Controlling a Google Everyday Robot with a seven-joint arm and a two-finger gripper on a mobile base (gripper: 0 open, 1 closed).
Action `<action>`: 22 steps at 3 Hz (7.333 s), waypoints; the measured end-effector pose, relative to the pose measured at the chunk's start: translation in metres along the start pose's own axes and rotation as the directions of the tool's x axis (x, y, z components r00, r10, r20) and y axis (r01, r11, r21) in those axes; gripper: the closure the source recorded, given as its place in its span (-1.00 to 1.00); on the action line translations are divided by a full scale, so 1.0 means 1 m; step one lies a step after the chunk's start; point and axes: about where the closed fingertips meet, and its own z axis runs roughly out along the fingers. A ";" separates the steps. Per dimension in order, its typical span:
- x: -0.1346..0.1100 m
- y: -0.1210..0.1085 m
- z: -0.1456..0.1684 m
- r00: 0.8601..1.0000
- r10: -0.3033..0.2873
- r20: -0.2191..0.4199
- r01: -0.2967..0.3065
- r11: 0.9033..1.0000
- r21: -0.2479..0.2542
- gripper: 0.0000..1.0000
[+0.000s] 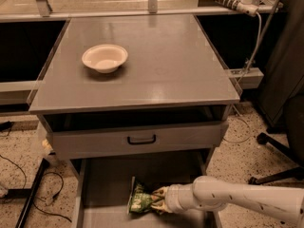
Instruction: Pick green jalapeno chip bag from middle drawer and place on counter
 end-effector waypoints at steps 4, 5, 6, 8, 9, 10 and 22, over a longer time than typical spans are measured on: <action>-0.047 -0.004 -0.110 0.999 -0.028 -0.032 0.031 0.996 0.078 1.00; -0.065 -0.013 -0.160 0.996 -0.035 -0.077 0.045 0.990 0.130 1.00; -0.087 -0.025 -0.212 0.993 -0.044 -0.112 0.064 0.982 0.177 1.00; -0.138 -0.042 -0.327 0.985 -0.065 -0.159 0.106 0.959 0.263 1.00; -0.138 -0.042 -0.328 0.985 -0.065 -0.160 0.106 0.959 0.263 1.00; -0.171 -0.051 -0.353 0.974 -0.138 -0.181 0.186 0.942 0.281 1.00; -0.322 -0.286 -0.369 0.963 -0.266 -0.049 0.263 0.877 0.403 0.15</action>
Offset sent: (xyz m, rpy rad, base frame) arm -0.0133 -0.0254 0.0578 -0.0277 -0.0357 -0.0210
